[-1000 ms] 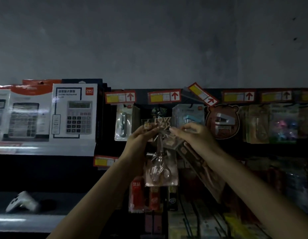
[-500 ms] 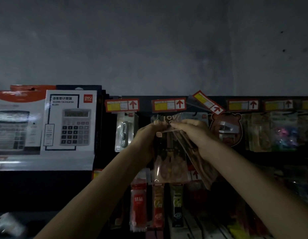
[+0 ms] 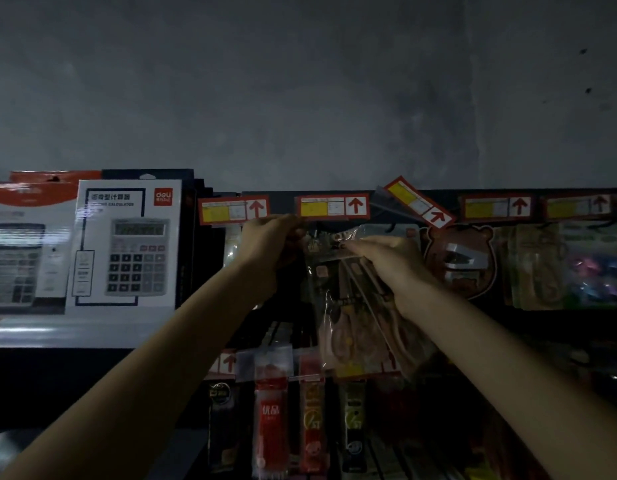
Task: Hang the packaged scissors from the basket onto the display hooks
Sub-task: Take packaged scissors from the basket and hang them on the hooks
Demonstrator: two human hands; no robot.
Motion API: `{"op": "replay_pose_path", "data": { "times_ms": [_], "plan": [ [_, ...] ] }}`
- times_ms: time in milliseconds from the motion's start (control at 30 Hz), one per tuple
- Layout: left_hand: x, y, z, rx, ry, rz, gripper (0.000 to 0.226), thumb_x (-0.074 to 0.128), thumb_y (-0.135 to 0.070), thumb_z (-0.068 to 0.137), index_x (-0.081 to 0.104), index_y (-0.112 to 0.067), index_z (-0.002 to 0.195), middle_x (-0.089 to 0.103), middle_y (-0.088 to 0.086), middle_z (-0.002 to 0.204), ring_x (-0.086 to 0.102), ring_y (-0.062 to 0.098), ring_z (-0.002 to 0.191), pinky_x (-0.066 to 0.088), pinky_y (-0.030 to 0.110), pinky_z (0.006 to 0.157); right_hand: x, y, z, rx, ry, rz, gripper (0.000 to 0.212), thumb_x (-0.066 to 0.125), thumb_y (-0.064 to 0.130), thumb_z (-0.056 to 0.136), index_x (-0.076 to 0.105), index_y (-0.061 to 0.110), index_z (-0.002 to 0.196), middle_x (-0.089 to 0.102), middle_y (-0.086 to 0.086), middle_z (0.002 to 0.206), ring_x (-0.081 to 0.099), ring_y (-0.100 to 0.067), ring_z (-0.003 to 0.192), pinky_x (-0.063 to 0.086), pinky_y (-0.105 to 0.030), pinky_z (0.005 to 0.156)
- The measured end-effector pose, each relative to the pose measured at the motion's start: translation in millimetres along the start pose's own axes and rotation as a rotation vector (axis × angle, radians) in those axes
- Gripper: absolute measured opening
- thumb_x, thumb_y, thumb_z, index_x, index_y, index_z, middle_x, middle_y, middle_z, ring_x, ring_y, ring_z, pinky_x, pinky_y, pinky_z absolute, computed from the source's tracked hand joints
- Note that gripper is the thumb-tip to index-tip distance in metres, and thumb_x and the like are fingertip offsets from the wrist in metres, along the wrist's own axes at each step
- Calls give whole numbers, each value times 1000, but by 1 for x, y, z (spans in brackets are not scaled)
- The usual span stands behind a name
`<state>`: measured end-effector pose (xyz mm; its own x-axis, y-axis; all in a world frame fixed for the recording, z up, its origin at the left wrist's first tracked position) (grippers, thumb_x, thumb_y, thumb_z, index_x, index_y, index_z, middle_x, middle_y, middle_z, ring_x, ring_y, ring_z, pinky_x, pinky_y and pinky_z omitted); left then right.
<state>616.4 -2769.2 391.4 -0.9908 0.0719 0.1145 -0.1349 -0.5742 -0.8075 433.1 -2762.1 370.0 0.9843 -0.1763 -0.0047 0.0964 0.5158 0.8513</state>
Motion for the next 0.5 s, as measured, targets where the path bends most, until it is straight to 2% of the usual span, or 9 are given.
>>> {"op": "replay_pose_path", "data": {
  "times_ms": [100,167,333,500],
  "plan": [
    [-2,-10,1,26,-22,21,16,57,-20,101,66,-8,104,60,3,79,55,11,69,48,19,56,6,-2,5,-38,-16,20,10,73,29,92,77,19,91,78,-6,81,77,-19,73,61,-27,64],
    [-3,-17,4,47,-40,47,18,60,-26,100,68,-11,100,60,0,76,52,10,66,40,21,56,9,-3,9,-59,-33,59,9,74,28,91,77,20,89,78,-5,79,76,-19,72,61,-28,64],
    [-5,-21,7,64,3,-9,23,66,-28,97,74,-16,114,57,3,76,50,10,56,36,21,48,13,1,13,-112,-2,116,13,73,30,93,78,18,94,78,-6,80,75,-17,70,61,-27,62],
    [-4,-21,4,138,30,68,30,49,-13,105,68,-21,127,54,1,74,47,9,58,35,22,53,20,4,19,-126,-9,116,15,70,30,95,77,17,100,78,-5,86,76,-17,75,60,-26,63]
  ]
}}
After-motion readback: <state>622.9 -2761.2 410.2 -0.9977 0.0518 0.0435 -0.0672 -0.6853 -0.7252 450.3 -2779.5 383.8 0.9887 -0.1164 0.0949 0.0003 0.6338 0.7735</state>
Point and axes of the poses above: each hand's wrist, its own z-axis towards the middle knuckle, its own x-axis out of the palm, y = z × x, the point moved 2 cm from there along z, towards the middle knuckle
